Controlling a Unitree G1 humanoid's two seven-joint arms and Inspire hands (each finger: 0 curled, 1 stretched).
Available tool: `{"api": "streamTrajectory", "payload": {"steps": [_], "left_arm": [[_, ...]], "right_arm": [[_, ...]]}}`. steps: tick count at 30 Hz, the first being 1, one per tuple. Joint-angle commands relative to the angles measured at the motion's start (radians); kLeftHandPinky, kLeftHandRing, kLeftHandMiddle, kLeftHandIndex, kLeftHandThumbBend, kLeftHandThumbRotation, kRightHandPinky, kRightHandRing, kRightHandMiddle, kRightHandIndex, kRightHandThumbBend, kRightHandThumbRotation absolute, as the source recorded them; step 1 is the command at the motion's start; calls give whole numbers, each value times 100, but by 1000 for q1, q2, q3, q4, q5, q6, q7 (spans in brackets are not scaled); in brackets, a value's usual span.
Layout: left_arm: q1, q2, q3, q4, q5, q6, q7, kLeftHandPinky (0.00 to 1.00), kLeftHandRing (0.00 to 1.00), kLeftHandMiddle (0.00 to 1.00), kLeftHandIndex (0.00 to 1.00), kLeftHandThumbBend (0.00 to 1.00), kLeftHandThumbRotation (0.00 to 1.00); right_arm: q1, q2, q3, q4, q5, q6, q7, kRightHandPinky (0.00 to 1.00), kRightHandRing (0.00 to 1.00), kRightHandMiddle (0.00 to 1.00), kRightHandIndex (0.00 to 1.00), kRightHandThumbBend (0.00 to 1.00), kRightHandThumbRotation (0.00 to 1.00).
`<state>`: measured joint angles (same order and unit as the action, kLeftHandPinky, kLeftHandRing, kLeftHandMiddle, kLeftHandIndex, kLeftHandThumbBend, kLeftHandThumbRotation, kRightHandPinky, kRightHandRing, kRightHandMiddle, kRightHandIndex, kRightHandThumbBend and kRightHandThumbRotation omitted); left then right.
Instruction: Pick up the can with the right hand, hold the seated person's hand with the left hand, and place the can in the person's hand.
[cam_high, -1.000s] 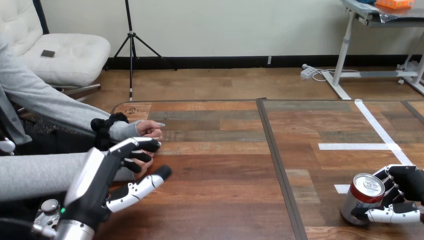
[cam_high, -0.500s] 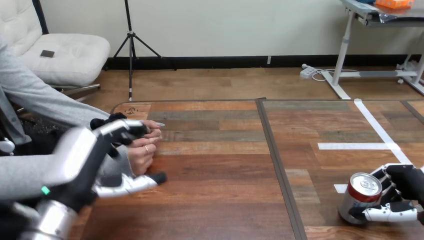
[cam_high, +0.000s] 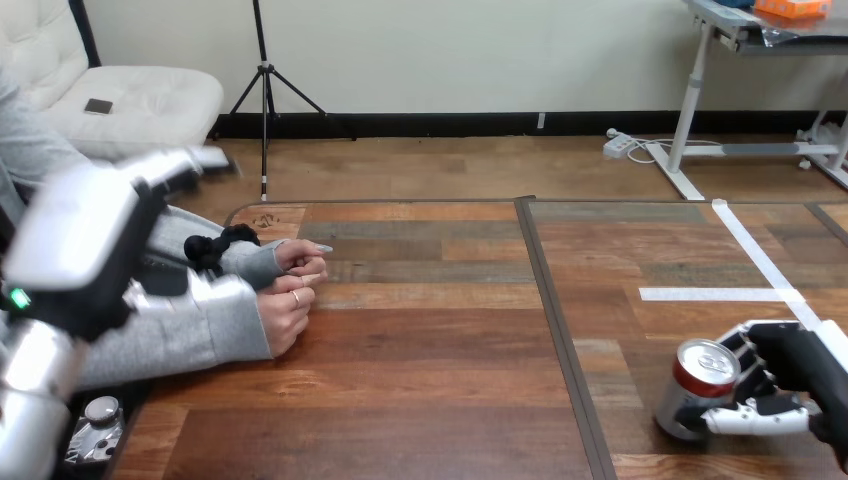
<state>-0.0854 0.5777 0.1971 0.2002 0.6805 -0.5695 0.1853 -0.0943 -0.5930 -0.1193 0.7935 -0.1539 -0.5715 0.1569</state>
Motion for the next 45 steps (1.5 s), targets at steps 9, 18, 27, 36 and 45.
{"api": "streamTrajectory", "payload": {"steps": [9,18,27,36,45], "left_arm": [[-135,98,-73,120,76,37,87,61,74,78,77,100,44],[-202,142,-137,222,115,65,98,66,76,80,79,100,44],[-276,173,-217,336,149,75,99,70,78,81,80,100,43],[-336,177,-311,424,192,103,79,73,79,82,80,100,44],[-379,169,-383,498,207,110,69,74,79,81,80,100,51]], "right_arm": [[-115,8,-8,40,31,-54,1,26,30,37,43,80,0],[-120,8,-9,59,35,-63,1,26,30,37,43,81,0],[-114,9,-10,56,40,-75,-1,25,29,36,43,82,0],[-114,7,-6,71,33,-89,-13,24,28,35,43,82,0],[-114,11,-8,73,37,-72,-14,22,27,35,43,82,0]]}}
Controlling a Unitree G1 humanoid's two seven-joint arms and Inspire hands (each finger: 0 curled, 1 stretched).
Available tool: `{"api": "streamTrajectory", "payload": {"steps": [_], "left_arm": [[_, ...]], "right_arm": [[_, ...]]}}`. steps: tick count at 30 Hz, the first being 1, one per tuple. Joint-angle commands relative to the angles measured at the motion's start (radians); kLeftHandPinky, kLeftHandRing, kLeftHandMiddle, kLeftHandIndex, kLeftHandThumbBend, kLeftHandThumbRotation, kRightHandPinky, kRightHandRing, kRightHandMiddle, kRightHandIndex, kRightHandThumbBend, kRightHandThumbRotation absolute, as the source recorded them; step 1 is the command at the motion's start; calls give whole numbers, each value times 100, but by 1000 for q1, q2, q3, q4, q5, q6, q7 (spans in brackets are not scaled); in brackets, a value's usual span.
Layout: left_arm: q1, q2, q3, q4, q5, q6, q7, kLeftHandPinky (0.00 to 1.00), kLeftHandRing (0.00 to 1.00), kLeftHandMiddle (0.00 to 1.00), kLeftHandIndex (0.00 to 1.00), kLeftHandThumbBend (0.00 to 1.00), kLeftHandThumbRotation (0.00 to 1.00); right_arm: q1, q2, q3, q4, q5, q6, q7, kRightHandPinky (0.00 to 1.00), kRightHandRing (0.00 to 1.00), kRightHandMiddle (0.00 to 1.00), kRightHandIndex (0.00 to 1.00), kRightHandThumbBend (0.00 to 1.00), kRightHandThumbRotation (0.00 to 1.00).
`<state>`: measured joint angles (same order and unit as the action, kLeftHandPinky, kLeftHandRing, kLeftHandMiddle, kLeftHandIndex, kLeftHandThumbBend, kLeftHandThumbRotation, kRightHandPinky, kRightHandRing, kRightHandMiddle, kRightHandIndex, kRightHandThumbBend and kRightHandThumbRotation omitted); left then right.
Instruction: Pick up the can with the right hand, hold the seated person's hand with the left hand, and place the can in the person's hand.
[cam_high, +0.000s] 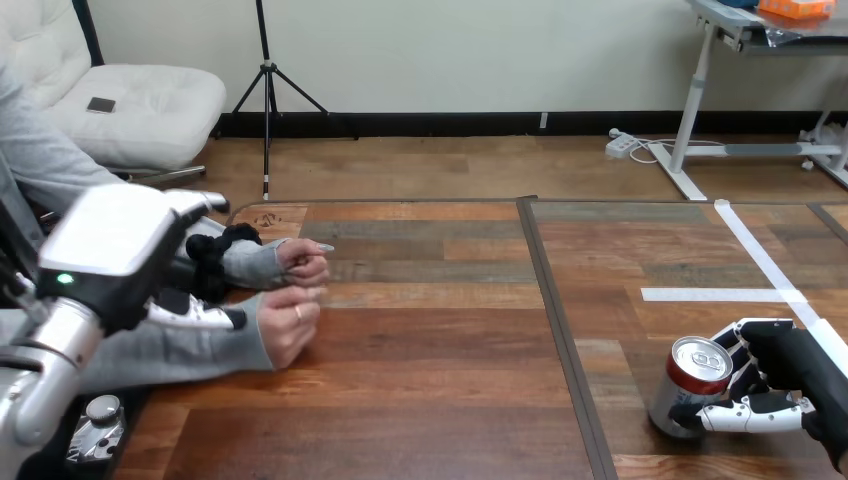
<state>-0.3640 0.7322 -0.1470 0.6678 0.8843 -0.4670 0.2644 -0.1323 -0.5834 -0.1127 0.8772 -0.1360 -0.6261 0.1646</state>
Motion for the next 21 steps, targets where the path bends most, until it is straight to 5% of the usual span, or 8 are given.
{"api": "streamTrajectory", "payload": {"steps": [1,21], "left_arm": [[-103,15,-44,35,1,8,-14,74,79,81,80,100,52],[-147,-17,-145,131,-6,55,-54,75,79,81,80,100,57]], "right_arm": [[-76,2,-15,-11,20,-16,-22,22,27,35,43,82,0],[-71,-3,-22,-8,42,-14,-8,28,32,38,44,83,0]]}}
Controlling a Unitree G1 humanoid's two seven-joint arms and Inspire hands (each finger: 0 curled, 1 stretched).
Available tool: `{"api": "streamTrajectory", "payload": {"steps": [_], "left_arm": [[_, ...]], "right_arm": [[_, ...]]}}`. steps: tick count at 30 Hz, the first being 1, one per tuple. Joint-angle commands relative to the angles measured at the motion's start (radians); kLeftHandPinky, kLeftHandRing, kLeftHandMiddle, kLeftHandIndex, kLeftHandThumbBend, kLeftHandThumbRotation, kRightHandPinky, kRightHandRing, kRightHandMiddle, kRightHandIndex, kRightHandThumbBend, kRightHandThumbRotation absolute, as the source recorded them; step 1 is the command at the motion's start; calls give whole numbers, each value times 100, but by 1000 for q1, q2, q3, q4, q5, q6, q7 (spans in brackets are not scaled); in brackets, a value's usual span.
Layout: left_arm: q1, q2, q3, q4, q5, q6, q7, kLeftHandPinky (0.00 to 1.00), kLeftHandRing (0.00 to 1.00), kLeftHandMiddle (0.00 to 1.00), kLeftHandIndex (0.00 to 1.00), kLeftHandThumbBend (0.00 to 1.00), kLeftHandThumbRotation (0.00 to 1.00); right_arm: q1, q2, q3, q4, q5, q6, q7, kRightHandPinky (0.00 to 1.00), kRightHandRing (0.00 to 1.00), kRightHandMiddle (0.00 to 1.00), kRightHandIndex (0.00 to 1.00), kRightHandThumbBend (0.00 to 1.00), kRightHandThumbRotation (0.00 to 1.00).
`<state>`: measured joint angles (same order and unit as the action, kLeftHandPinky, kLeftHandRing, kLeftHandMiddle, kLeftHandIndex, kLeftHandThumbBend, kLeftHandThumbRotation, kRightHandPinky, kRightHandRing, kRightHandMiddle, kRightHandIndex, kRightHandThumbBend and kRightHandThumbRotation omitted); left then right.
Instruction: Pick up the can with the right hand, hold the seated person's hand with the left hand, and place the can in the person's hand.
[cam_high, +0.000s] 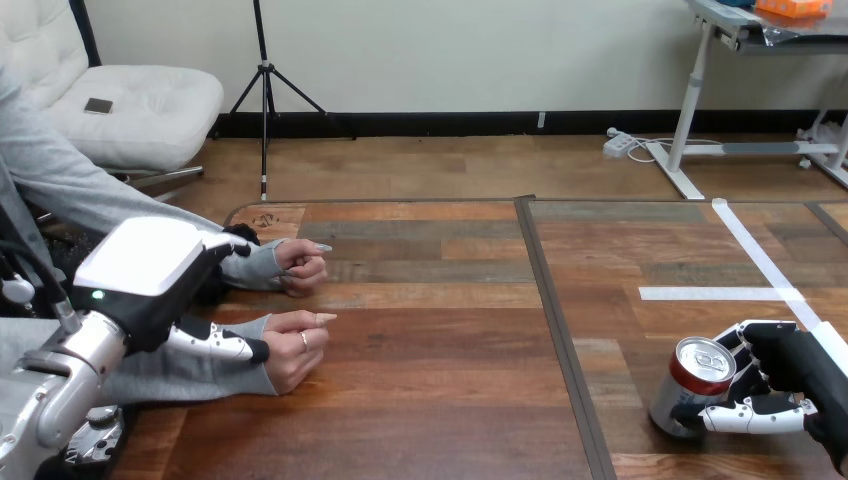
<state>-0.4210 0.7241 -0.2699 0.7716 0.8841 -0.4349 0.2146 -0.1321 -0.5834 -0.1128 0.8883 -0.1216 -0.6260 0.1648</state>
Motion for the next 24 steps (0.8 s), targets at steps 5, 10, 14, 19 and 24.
{"api": "streamTrajectory", "payload": {"steps": [5,10,14,19,24], "left_arm": [[-102,-15,-38,51,-21,28,-40,77,80,82,80,100,55],[-118,-16,-60,84,-28,21,-71,78,81,82,81,100,53],[-129,-17,-73,103,-29,18,-101,79,81,83,82,100,54],[-142,-17,-84,125,-45,6,-152,80,82,83,82,100,55],[-150,-16,-91,134,-66,6,-208,82,83,84,83,100,56]], "right_arm": [[-66,-1,-26,-26,44,-16,2,28,31,37,44,83,0],[-65,-3,-26,-24,44,-27,-2,28,32,38,44,83,0],[-62,-8,-20,-31,23,-23,-32,28,32,37,43,83,0],[-60,-6,-22,-38,34,-32,-21,26,30,36,43,84,0],[-57,-10,-20,-45,28,-42,-26,20,24,32,42,83,0]]}}
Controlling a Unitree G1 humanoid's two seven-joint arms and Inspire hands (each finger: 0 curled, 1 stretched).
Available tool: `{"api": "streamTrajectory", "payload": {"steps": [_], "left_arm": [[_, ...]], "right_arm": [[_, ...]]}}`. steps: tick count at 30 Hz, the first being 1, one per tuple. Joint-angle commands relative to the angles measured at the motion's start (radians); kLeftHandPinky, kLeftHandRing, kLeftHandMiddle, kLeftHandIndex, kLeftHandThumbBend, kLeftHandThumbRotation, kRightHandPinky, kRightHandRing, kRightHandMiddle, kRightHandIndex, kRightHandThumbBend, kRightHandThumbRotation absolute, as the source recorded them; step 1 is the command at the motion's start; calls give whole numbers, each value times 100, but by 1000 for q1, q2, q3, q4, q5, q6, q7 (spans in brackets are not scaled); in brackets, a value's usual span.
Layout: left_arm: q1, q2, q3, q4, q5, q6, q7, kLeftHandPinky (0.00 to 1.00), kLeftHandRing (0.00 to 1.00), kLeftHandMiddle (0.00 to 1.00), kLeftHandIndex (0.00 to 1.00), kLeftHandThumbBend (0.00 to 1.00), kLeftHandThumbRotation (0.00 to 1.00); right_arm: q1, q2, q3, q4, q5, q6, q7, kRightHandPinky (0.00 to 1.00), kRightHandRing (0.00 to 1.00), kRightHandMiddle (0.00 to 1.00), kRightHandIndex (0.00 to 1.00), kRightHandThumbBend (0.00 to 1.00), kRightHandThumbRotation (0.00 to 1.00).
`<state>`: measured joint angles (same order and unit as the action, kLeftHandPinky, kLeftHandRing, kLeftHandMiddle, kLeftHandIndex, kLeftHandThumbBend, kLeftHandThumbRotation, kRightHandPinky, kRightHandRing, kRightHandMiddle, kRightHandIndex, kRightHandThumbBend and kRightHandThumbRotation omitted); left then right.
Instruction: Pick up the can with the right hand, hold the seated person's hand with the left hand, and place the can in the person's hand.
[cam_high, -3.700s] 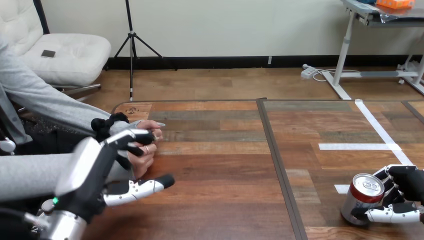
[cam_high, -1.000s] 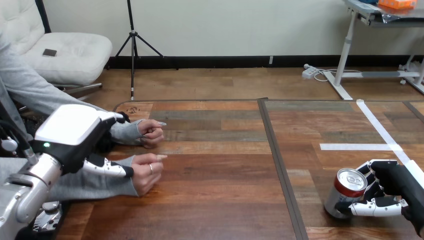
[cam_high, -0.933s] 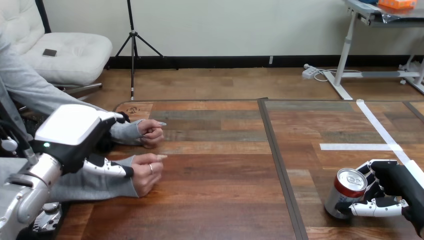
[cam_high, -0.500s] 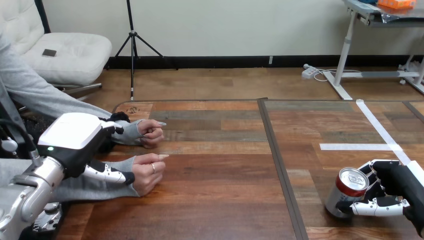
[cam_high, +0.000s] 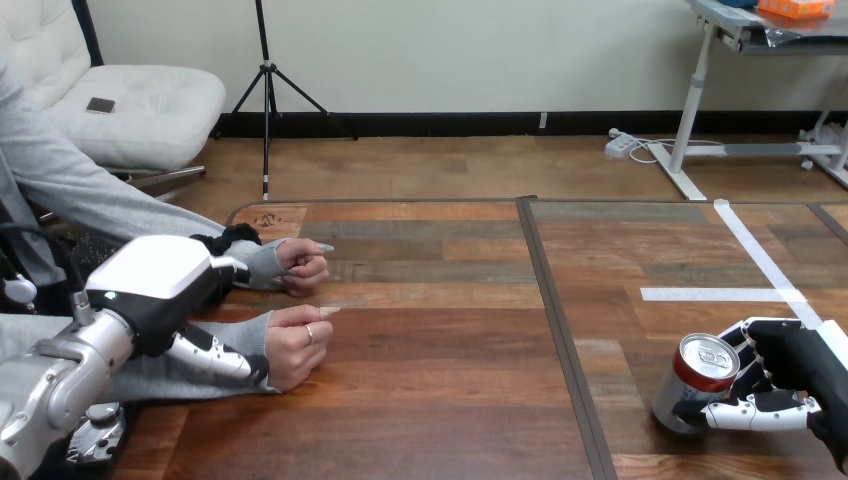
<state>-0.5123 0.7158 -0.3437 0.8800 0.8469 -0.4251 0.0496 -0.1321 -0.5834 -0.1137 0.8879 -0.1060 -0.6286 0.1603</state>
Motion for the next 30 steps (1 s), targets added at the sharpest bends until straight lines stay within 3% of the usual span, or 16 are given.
{"api": "streamTrajectory", "payload": {"steps": [1,6,10,14,30], "left_arm": [[-59,-7,-13,26,-42,-8,-64,82,83,84,83,100,56],[-55,-5,5,20,-100,-16,-140,82,84,84,83,100,52],[-51,-3,16,13,-145,-9,-191,81,85,85,83,100,49],[-47,2,17,-2,-163,14,-227,79,85,85,84,100,48],[-40,18,1,-30,-149,57,-244,74,83,85,83,100,42]], "right_arm": [[-55,-8,-21,-49,17,-35,-17,20,24,32,42,83,0],[-47,0,-30,-78,41,1,-2,21,26,33,42,82,0],[-45,-9,-21,-76,22,-21,-18,23,28,35,43,81,0],[-44,-10,-22,-84,32,-7,-3,26,30,36,43,80,0],[-49,-7,-23,-77,35,-18,-1,28,31,37,44,79,0]]}}
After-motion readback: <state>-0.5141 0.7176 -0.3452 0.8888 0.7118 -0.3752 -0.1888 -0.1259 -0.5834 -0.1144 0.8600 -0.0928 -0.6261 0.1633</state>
